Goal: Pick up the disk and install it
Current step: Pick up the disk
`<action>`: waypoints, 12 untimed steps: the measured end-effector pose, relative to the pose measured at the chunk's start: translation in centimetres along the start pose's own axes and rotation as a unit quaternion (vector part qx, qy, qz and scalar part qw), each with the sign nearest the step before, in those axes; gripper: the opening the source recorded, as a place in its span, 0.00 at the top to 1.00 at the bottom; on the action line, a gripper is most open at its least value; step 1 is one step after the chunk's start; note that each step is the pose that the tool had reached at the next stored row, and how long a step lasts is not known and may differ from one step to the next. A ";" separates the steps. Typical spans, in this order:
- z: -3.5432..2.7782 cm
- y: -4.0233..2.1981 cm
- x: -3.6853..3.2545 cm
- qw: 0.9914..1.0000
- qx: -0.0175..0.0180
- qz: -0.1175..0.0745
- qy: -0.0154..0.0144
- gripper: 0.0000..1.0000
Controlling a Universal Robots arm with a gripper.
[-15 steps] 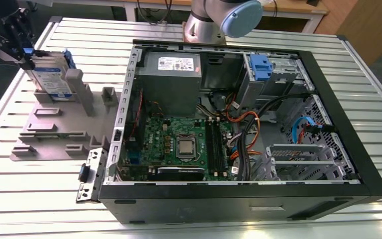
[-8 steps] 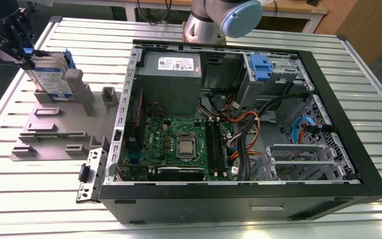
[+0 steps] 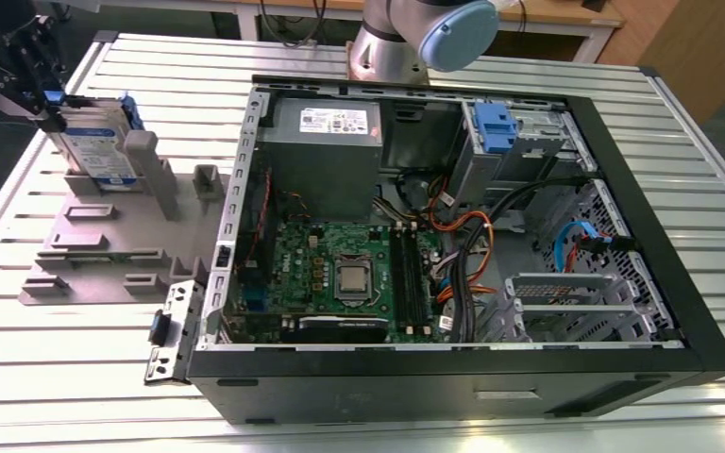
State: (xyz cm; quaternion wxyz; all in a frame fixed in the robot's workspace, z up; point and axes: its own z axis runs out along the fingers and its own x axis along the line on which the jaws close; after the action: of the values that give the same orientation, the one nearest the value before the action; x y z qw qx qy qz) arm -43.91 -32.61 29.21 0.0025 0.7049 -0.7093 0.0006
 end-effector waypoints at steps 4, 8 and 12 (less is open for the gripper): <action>-0.47 0.00 0.00 1.000 0.000 0.000 0.000 0.64; -1.04 0.00 0.01 1.000 0.000 0.000 0.000 0.64; -1.59 0.01 0.01 1.000 0.000 0.000 0.000 0.64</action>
State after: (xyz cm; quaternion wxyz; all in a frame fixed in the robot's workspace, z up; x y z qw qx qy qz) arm -43.91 -32.61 30.80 0.0026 0.7049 -0.7093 0.0005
